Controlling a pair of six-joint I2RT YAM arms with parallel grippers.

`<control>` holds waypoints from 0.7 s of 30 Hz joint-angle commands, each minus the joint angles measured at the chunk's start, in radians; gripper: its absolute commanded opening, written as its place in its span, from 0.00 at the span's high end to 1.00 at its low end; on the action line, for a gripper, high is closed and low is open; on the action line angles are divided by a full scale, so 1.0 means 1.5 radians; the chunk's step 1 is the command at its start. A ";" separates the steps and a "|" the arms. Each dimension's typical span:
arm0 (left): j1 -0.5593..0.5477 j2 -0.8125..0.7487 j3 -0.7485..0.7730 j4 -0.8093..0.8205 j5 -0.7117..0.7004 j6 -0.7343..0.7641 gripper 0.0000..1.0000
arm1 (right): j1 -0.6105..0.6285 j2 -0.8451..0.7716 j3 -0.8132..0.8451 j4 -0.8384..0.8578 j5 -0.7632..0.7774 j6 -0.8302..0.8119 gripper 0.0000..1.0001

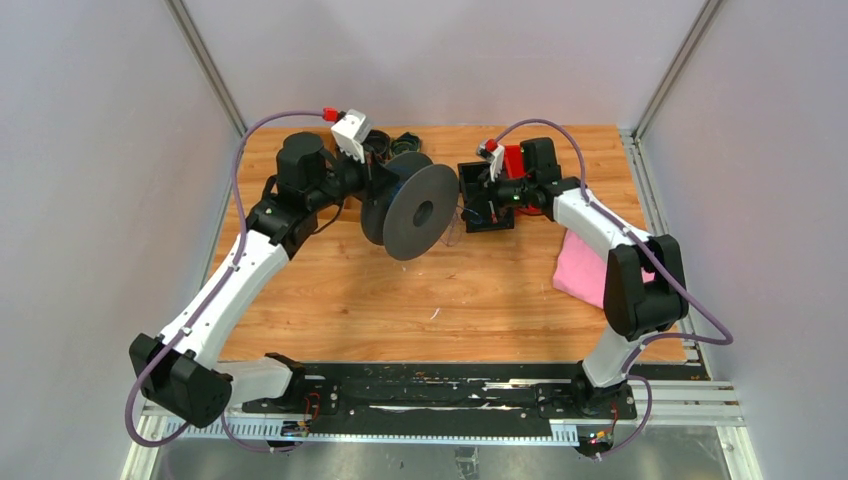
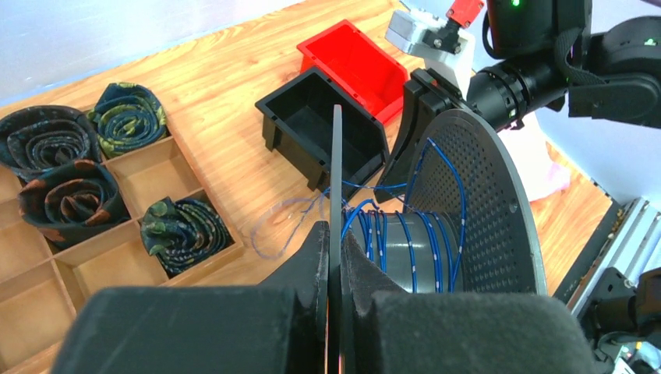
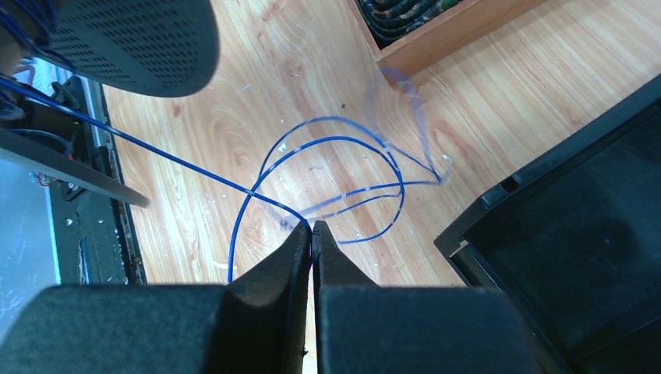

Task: Wrap the cables
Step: Wrap the cable around the cable reel.

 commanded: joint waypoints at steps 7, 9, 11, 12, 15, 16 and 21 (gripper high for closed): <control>0.038 -0.011 0.060 0.097 0.050 -0.082 1.00 | -0.018 -0.049 -0.046 -0.011 0.114 -0.071 0.98; 0.044 -0.011 0.064 0.097 0.052 -0.093 1.00 | -0.017 -0.060 -0.055 -0.011 0.118 -0.080 0.98; 0.050 -0.010 0.069 0.098 0.055 -0.106 1.00 | -0.017 -0.070 -0.067 -0.010 0.121 -0.088 0.98; 0.053 -0.011 0.070 0.099 0.056 -0.114 1.00 | -0.017 -0.075 -0.073 -0.010 0.122 -0.093 0.98; 0.062 -0.010 0.073 0.107 0.062 -0.140 1.00 | -0.017 -0.090 -0.095 -0.003 0.124 -0.105 0.98; 0.066 -0.010 0.073 0.110 0.064 -0.150 0.99 | -0.017 -0.097 -0.105 -0.001 0.125 -0.109 0.98; 0.083 -0.008 0.073 0.119 0.059 -0.199 1.00 | -0.010 -0.130 -0.143 0.006 0.117 -0.132 0.98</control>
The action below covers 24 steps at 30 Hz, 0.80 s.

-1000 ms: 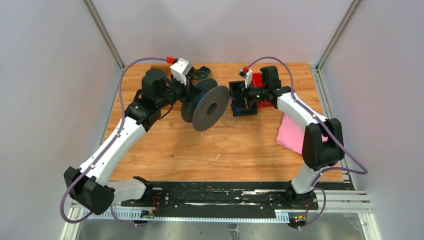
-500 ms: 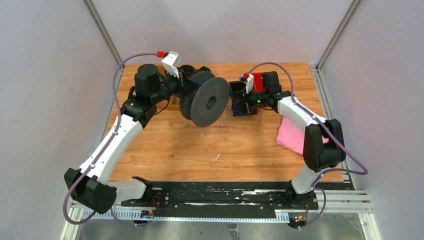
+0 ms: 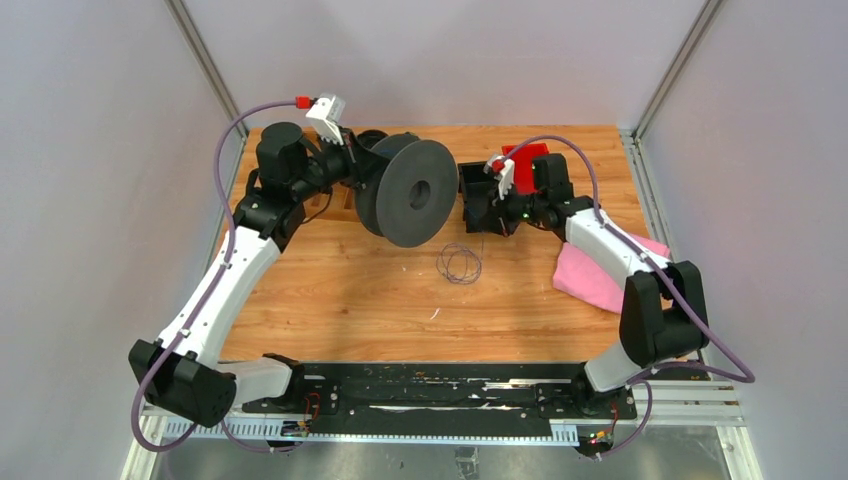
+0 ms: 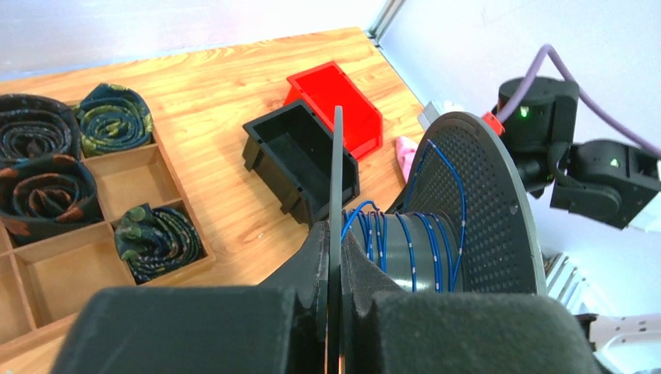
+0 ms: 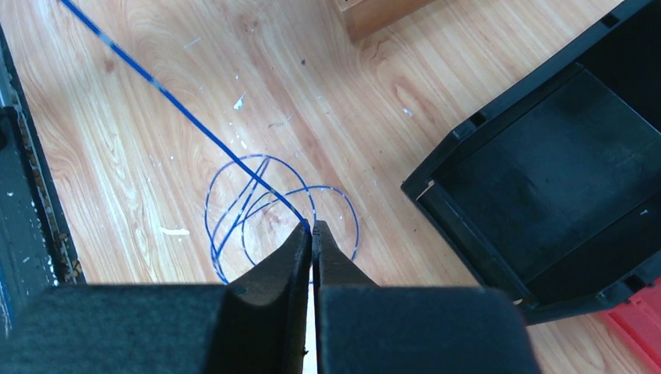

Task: Wrap the cables
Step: Wrap the cable around the cable reel.

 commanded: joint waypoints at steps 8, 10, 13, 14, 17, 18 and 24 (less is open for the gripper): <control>0.036 -0.002 0.037 0.046 -0.074 -0.145 1.00 | 0.088 -0.090 -0.074 0.034 0.020 -0.012 0.99; 0.045 0.002 0.027 0.047 -0.083 -0.167 1.00 | 0.124 -0.090 -0.071 0.046 0.030 0.011 0.99; 0.062 0.004 0.015 0.044 -0.101 -0.184 1.00 | 0.173 -0.082 -0.061 0.065 0.036 0.041 0.99; 0.067 0.004 0.010 0.043 -0.106 -0.190 1.00 | 0.189 -0.078 -0.057 0.071 0.040 0.047 0.99; 0.077 0.004 0.000 0.027 -0.132 -0.206 1.00 | 0.238 -0.060 -0.040 0.087 0.053 0.065 0.99; 0.079 0.005 -0.002 0.019 -0.142 -0.208 1.00 | 0.253 -0.052 -0.027 0.088 0.055 0.070 0.99; 0.078 0.006 -0.017 -0.015 -0.247 -0.145 1.00 | 0.320 -0.005 0.042 0.080 0.025 0.126 0.99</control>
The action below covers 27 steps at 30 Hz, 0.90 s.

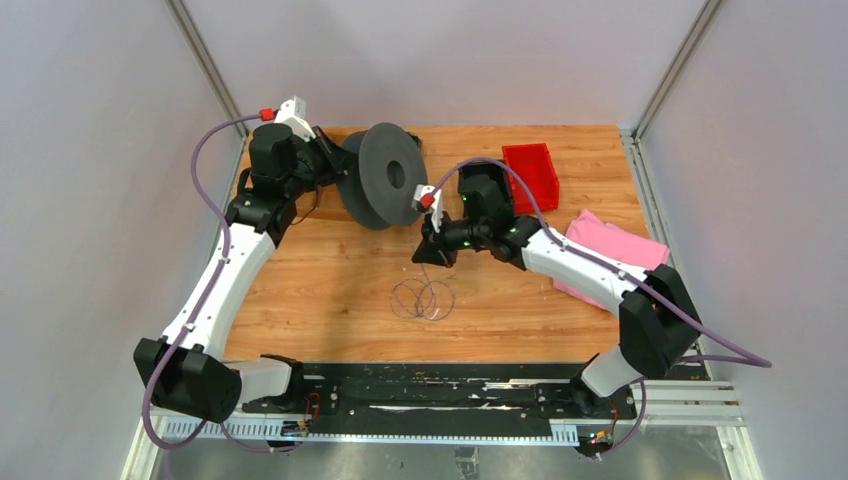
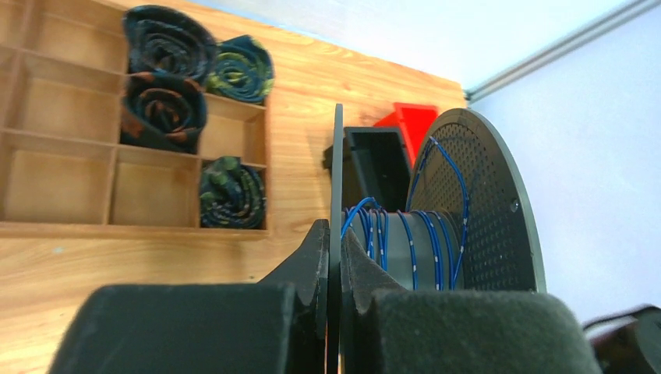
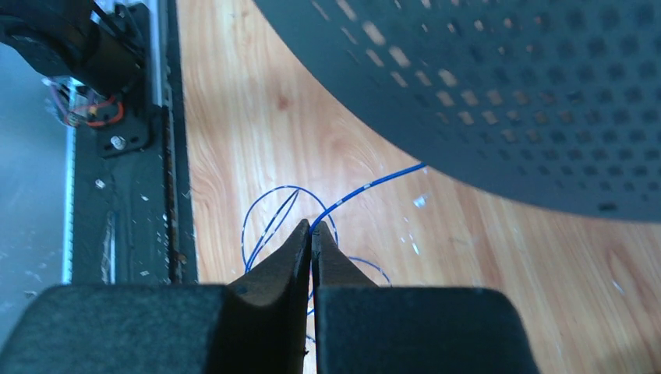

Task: Wrap the cables
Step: Wrap the cable around the cable reel.

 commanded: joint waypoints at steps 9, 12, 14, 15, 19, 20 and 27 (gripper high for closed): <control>-0.072 -0.012 -0.010 0.037 -0.241 0.170 1.00 | 0.071 0.090 0.184 -0.069 -0.080 0.117 0.99; -0.087 -0.011 -0.011 0.042 -0.268 0.201 1.00 | 0.072 0.103 0.224 -0.094 -0.093 0.139 0.99; -0.096 -0.012 -0.015 0.047 -0.284 0.220 1.00 | 0.073 0.105 0.244 -0.106 -0.094 0.148 0.99; -0.099 -0.013 -0.016 0.051 -0.290 0.229 0.99 | 0.072 0.104 0.256 -0.113 -0.095 0.153 0.99; -0.121 -0.010 -0.022 0.063 -0.320 0.263 1.00 | 0.072 0.104 0.295 -0.128 -0.096 0.182 0.99; -0.127 -0.008 -0.024 0.066 -0.327 0.276 1.00 | 0.072 0.105 0.307 -0.131 -0.098 0.188 0.99; -0.167 -0.011 -0.032 0.083 -0.367 0.338 1.00 | 0.061 0.120 0.394 -0.167 -0.091 0.213 0.99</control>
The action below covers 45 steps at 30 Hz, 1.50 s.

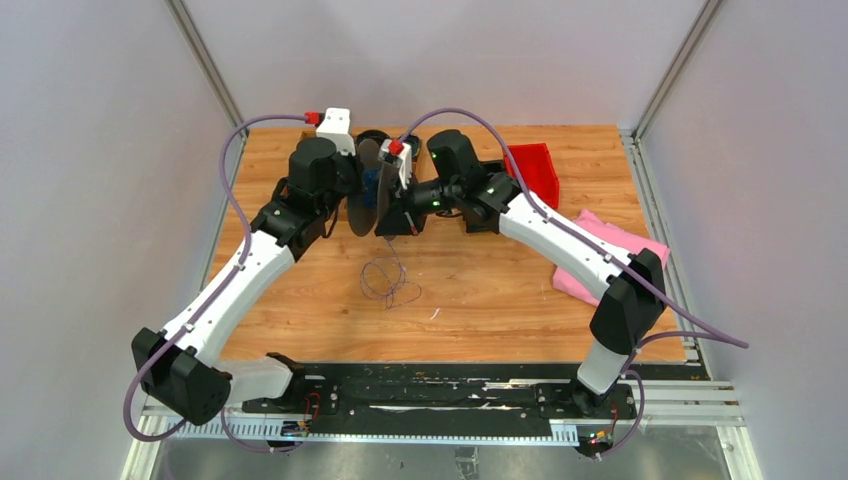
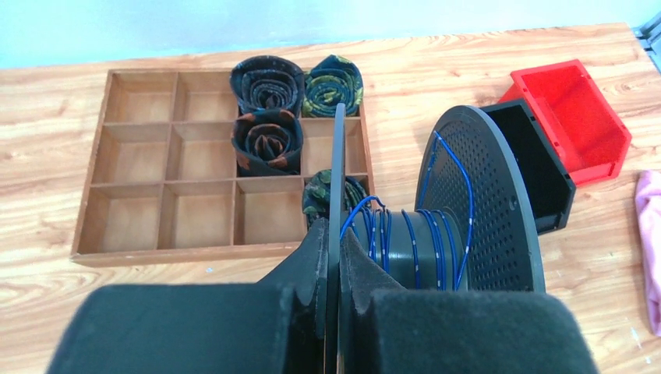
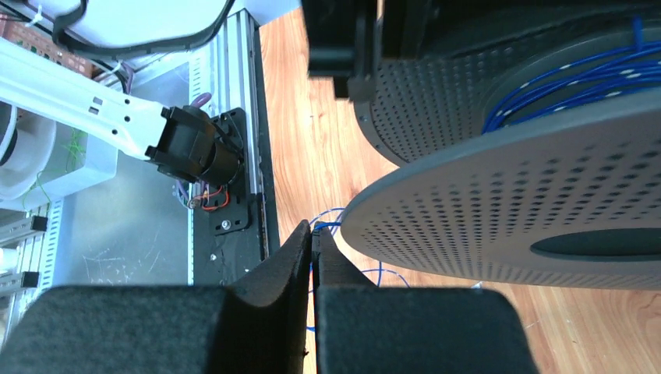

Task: Wrap the cables
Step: Wrap the cable around the cable reel.

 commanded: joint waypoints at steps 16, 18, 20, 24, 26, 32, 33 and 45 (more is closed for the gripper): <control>-0.062 -0.005 -0.028 0.119 -0.112 0.156 1.00 | -0.062 -0.001 0.128 0.004 -0.114 0.139 0.97; -0.066 -0.005 -0.032 0.123 -0.116 0.166 1.00 | -0.071 -0.004 0.127 0.010 -0.118 0.146 0.97; -0.069 -0.006 -0.035 0.127 -0.119 0.172 1.00 | -0.081 -0.007 0.124 0.017 -0.128 0.158 0.97; -0.072 -0.008 -0.039 0.133 -0.122 0.185 1.00 | -0.101 -0.013 0.124 0.032 -0.140 0.176 0.96; -0.074 -0.009 -0.039 0.134 -0.121 0.194 1.00 | -0.109 -0.017 0.127 0.034 -0.142 0.176 0.96; -0.086 -0.009 -0.046 0.136 -0.106 0.218 1.00 | -0.148 -0.014 0.148 0.035 -0.142 0.180 0.96; -0.088 -0.009 -0.048 0.136 -0.104 0.222 1.00 | -0.155 -0.014 0.152 0.035 -0.143 0.180 0.97; -0.099 -0.020 -0.060 0.135 -0.057 0.238 1.00 | -0.238 -0.002 0.184 0.031 -0.123 0.154 0.99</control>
